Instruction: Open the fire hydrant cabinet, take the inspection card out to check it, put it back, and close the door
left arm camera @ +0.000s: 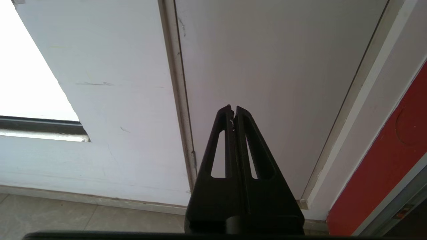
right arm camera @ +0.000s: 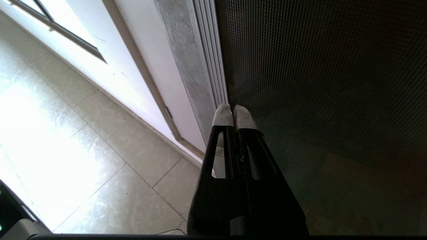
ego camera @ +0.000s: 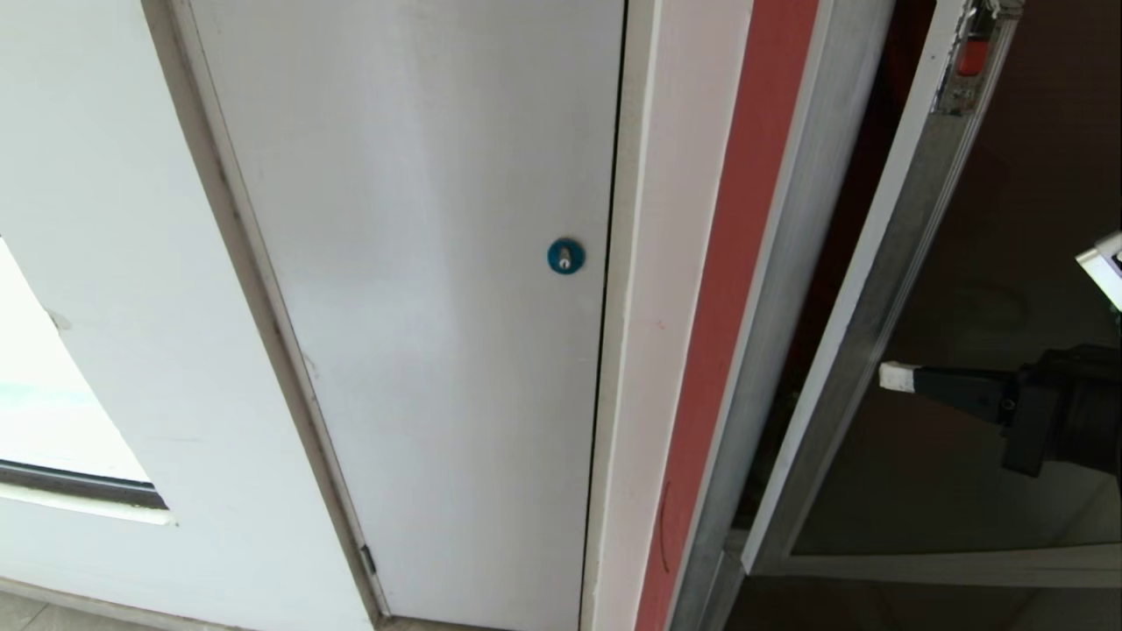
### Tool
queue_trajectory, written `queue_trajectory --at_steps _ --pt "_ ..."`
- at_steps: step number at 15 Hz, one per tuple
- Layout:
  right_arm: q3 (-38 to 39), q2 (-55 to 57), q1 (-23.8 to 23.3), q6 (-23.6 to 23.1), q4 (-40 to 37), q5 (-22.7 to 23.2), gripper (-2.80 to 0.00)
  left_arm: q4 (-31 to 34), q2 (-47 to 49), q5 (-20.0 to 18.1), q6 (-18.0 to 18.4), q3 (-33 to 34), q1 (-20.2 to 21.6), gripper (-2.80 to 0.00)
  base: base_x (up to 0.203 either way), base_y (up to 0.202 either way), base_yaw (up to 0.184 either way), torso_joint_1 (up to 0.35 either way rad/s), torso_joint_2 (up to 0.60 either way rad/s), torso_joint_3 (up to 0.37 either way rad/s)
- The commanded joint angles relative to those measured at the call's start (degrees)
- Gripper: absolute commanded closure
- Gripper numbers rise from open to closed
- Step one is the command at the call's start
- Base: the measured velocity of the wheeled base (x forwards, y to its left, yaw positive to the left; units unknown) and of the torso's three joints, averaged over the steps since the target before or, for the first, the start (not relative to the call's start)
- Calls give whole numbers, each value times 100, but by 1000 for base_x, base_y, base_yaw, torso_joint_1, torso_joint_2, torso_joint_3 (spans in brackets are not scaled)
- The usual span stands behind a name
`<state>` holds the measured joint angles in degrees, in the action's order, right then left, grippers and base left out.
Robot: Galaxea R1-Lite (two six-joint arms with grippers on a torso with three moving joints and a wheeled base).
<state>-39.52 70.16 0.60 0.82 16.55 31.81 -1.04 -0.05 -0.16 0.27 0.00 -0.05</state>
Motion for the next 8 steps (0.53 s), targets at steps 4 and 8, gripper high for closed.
queue_trajectory --at_steps 4,8 --pt "-223 536 2 15 173 -88 0 -2 -4 -2 0 35 5 0 0 0 0 0 0 0" --pt "-455 779 2 18 178 -177 0 -2 -4 -2 0 35 1 0 0 0 0 0 0 0"
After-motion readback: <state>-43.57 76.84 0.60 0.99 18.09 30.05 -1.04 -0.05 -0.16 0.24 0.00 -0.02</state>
